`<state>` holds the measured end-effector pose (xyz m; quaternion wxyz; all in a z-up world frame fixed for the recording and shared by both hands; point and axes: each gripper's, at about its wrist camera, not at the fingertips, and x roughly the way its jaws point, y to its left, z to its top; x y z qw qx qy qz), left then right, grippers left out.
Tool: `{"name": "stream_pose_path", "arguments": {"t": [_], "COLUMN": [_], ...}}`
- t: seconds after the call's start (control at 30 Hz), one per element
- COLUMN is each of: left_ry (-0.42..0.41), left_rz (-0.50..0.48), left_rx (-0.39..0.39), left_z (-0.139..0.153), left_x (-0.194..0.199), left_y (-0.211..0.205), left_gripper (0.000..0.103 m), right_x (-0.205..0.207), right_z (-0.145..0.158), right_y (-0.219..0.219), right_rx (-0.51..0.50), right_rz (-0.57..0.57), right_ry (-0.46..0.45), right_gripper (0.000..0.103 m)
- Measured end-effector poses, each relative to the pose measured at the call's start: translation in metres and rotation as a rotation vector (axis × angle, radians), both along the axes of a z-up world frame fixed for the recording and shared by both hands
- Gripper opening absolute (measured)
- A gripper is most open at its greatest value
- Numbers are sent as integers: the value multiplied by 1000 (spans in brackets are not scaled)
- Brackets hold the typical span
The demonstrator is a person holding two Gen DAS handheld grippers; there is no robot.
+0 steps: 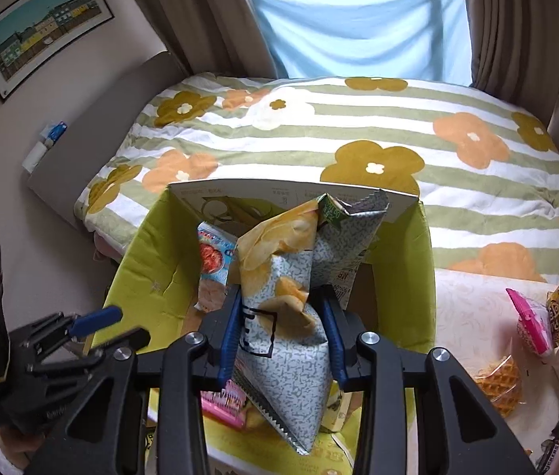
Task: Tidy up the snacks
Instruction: 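Carry both packs into the yellow box and open both tools to release, then move both tools back over the remaining snacks on the table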
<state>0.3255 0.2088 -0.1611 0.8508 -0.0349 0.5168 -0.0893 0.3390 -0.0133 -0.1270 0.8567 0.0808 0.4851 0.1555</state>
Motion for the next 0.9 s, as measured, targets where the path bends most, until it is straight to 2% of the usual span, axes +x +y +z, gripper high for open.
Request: {"name": "stream_pose_path", "arguments": {"t": [0.03, 0.1, 0.17, 0.2, 0.3, 0.57, 0.63, 0.67, 0.7, 0.73, 0.77, 0.9], "left_ry": [5, 13, 13, 10, 20, 37, 39, 37, 33, 25, 14, 7], "left_rz": [-2, -1, 5, 11, 23, 23, 22, 23, 24, 25, 24, 0], "left_rx": [-3, -7, -13, -17, -22, -1, 10, 19, 29, 39, 46, 59], "left_z": [-2, -5, -6, -5, -7, -9, -9, -8, -7, -7, -5, -5], "left_x": [1, 2, 3, 2, 0, -8, -10, -11, -12, -13, -14, -18], "left_y": [0, 0, -1, -1, -2, -12, -14, -15, -15, -16, -16, -20], "left_gripper": [47, 47, 47, 47, 47, 47, 53, 66, 84, 92, 96, 96], "right_x": [5, 11, 13, 10, 0, -22, -28, -30, -32, -34, -37, -49], "right_z": [-3, -8, -11, -10, -7, -8, -8, -7, -7, -7, -7, -4], "right_y": [-1, -2, -3, -4, -10, -18, -21, -22, -23, -24, -25, -25], "right_rx": [10, 31, -19, -37, -58, -43, -36, -34, -33, -32, -29, -32], "right_rz": [-9, -17, -47, -50, -50, -41, -42, -46, -50, -53, -58, -77], "right_ry": [7, 1, -17, -33, -64, -42, -41, -41, -41, -41, -42, -43], "right_gripper": [37, 49, 95, 102, 102, 102, 102, 102, 102, 102, 102, 102]}}
